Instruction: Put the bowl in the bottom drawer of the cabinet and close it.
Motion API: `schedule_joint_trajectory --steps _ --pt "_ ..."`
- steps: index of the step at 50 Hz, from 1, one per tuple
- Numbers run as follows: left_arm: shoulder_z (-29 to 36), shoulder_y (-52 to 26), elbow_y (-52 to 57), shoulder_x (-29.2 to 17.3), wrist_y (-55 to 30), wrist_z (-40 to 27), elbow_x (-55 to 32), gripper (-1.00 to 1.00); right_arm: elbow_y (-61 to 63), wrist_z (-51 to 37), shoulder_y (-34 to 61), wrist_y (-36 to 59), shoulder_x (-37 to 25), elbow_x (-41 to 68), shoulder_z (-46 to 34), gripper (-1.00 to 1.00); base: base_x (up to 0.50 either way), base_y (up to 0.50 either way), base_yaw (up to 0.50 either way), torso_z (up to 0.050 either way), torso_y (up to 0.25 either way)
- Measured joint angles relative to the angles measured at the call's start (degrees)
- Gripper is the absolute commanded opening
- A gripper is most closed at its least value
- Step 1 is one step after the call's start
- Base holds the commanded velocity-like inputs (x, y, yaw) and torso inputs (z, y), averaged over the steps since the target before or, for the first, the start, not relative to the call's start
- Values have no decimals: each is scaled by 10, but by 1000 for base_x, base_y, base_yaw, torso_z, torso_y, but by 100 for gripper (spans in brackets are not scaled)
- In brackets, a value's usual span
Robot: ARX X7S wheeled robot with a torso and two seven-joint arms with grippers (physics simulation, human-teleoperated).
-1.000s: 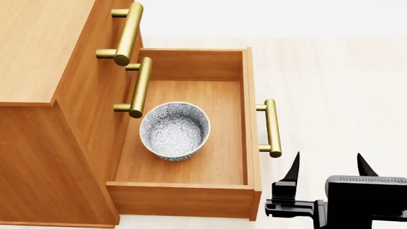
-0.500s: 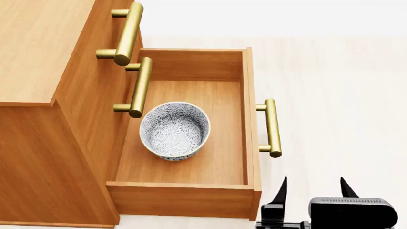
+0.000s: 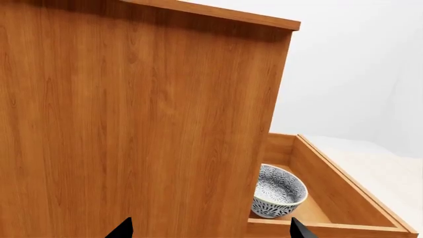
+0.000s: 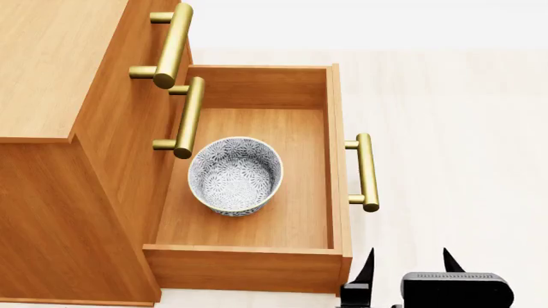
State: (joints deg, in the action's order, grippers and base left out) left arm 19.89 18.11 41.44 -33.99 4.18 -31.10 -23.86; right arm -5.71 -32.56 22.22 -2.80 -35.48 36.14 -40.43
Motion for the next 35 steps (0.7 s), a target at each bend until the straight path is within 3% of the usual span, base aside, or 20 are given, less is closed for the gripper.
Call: schedule_joint_trajectory --steps 35 --pt "2 -2 -3 -2 4 -1 -1 100 -35 23 25 1 41 -14 -12 100 0 0 0 0 0"
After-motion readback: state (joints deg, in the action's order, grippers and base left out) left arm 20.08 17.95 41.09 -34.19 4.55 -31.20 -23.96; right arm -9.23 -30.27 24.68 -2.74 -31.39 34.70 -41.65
